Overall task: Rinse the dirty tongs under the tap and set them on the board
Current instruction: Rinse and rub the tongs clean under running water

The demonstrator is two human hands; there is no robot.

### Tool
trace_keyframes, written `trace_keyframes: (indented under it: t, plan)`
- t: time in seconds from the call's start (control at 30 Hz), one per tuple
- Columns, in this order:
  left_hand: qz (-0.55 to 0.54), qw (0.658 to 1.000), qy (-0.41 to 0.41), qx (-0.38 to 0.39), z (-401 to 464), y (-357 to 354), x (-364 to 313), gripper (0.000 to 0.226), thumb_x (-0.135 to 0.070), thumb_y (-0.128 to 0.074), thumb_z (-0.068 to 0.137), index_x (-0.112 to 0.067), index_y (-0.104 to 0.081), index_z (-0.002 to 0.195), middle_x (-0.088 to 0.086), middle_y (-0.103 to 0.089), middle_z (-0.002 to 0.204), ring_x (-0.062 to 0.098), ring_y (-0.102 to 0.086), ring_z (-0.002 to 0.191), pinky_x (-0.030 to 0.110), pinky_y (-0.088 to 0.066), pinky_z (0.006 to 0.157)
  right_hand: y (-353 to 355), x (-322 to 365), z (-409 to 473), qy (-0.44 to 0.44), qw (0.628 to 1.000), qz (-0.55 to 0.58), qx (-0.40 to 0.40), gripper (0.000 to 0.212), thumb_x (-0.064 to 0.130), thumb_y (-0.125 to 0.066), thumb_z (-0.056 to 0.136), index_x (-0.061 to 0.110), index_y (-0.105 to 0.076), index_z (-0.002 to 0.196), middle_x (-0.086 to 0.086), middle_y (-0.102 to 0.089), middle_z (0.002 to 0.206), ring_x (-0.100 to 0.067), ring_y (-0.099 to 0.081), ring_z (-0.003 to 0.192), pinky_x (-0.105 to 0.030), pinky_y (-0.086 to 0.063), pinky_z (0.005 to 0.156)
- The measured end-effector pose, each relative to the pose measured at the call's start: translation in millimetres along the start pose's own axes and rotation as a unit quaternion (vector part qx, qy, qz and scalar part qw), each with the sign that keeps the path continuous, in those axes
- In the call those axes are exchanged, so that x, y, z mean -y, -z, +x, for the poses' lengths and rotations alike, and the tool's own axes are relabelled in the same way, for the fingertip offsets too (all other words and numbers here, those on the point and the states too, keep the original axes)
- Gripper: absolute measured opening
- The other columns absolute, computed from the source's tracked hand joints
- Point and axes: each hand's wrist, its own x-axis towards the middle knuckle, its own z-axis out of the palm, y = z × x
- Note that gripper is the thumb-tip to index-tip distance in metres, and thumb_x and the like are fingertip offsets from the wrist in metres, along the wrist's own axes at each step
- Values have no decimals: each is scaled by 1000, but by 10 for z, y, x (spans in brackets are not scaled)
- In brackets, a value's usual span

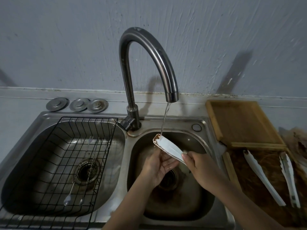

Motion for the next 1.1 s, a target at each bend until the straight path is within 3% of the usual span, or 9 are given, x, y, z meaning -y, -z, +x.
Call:
trace_keyframes:
  t: [0.13, 0.3, 0.47, 0.53, 0.63, 0.8, 0.93, 1.03, 1.1]
  plan:
    - [-35, 999, -13, -15, 23, 78, -11, 47, -32, -27, 102, 3, -54, 118, 16, -73, 68, 25, -73, 65, 36, -62, 66, -46, -35, 2, 0, 999, -36, 4, 38, 45, -36, 95, 20, -56, 76, 4, -48, 50, -7, -49, 42, -20, -33, 42]
    - [59, 996, -40, -54, 30, 182, -60, 47, -34, -60, 88, 3, -55, 117, 21, -71, 100, 28, -73, 84, 33, -60, 63, -100, -36, -75, -11, 998, -59, 34, 37, 47, -35, 95, 28, -43, 64, 3, -48, 50, -9, -45, 42, -21, -30, 43]
    - [55, 993, -11, -101, 112, 195, -138, 47, -44, -47, 94, 1, -55, 105, 6, -62, 48, 12, -61, 39, 34, -59, 58, -158, 24, -104, -9, 997, -67, 43, 36, 48, -36, 94, 30, -42, 64, 4, -47, 50, -8, -44, 41, -21, -33, 44]
    - [61, 995, -30, -79, 98, 182, -129, 45, -40, -48, 94, 3, -56, 107, 10, -69, 63, 17, -69, 56, 30, -60, 56, -154, 0, -84, -14, 998, -58, 31, 36, 47, -36, 94, 29, -43, 64, 5, -47, 50, -8, -44, 41, -20, -31, 43]
    - [108, 991, -41, -63, 86, 183, -83, 42, -25, -63, 87, 5, -57, 115, 20, -71, 100, 28, -72, 88, 31, -61, 69, -138, -66, -55, -19, 998, -52, 28, 37, 47, -36, 94, 26, -45, 64, 4, -48, 50, -8, -46, 43, -22, -32, 44]
    - [52, 995, -11, -83, 98, 139, -185, 44, -37, -54, 92, 3, -55, 111, 19, -67, 85, 21, -71, 61, 29, -58, 49, -155, -57, -50, -10, 998, -49, 22, 39, 46, -37, 94, 25, -43, 62, 3, -47, 49, -9, -44, 42, -23, -30, 45]
    - [93, 994, -22, -59, 105, 124, -175, 43, -20, -67, 84, 9, -56, 115, 18, -71, 89, 22, -74, 72, 27, -59, 57, -127, -82, -30, -15, 999, -39, 21, 39, 45, -36, 95, 24, -46, 63, 2, -50, 51, -10, -47, 44, -23, -32, 46]
    - [34, 998, -16, -57, 124, 152, -209, 42, -31, -59, 90, 6, -57, 109, 19, -69, 84, 22, -72, 60, 31, -60, 54, -126, -76, -21, -9, 999, -39, 16, 39, 44, -36, 95, 20, -51, 67, 0, -51, 51, -10, -47, 44, -23, -32, 46]
    - [20, 998, -28, -60, 140, 174, -208, 40, -33, -55, 92, 3, -57, 110, 19, -69, 89, 25, -73, 69, 32, -60, 55, -149, -77, -10, -10, 999, -36, 6, 41, 45, -36, 94, 17, -54, 70, -1, -52, 52, -11, -48, 45, -24, -33, 46]
